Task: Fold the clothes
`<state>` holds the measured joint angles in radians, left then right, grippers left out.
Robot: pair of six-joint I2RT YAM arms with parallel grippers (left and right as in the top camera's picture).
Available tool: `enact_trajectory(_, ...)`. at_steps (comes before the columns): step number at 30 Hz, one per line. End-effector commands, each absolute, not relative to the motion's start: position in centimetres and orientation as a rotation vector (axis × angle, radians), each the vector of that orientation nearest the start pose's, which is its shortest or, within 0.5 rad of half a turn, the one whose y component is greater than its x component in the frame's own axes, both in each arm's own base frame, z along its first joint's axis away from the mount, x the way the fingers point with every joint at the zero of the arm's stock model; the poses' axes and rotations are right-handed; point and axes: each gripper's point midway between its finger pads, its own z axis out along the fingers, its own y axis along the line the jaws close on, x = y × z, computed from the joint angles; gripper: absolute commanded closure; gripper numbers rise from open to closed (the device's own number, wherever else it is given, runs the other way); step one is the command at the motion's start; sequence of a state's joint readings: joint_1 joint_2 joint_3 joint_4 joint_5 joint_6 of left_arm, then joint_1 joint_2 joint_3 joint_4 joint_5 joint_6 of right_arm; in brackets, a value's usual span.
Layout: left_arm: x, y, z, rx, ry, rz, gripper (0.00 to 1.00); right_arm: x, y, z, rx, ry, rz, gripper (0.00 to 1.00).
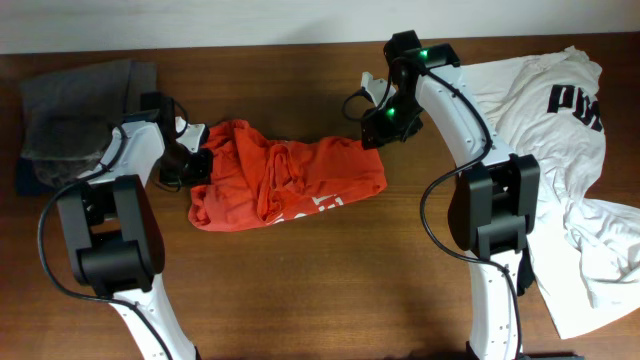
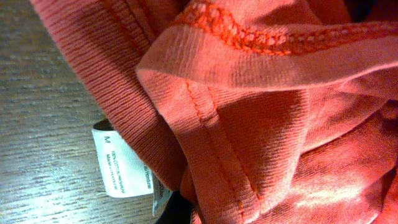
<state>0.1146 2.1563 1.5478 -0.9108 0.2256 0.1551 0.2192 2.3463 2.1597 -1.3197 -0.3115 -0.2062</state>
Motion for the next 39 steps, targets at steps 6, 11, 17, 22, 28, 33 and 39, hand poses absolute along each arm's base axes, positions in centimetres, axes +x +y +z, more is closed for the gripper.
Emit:
enact_trajectory(6, 42.9, 3.0, 6.1, -0.051, 2.899, -0.319, 0.99, 44.0, 16.6, 10.4, -0.664, 2.932, 0.578, 0.64)
enact_trajectory(11, 43.8, 4.1, 10.8, -0.062, 2.78, -0.277, 0.99, 43.5, 17.1, 9.8, -0.67, 2.944, 0.604, 0.96)
enact_trajectory(17, 44.0, 4.5, 12.3, -0.064, 2.744, -0.263, 0.99, 42.4, 19.6, 9.0, -0.666, 2.909, 0.86, 0.96)
enact_trajectory(22, 44.1, 4.5, 12.4, -0.063, 2.74, -0.262, 0.99, 41.9, 22.1, 9.0, -0.683, 2.826, 1.063, 0.96)
enact_trajectory(28, 44.5, 4.2, 13.0, -0.053, 2.719, -0.287, 0.99, 42.3, 24.1, 9.4, -0.657, 2.75, 1.193, 0.96)
enact_trajectory(33, 45.8, 3.5, 15.7, -0.025, 2.652, -0.341, 0.99, 42.2, 24.1, 6.9, -0.556, 2.783, 1.204, 0.96)
enact_trajectory(39, 46.8, 1.9, 18.9, 0.034, 2.595, -0.365, 0.99, 41.0, 23.9, 3.2, -0.488, 2.82, 1.227, 0.96)
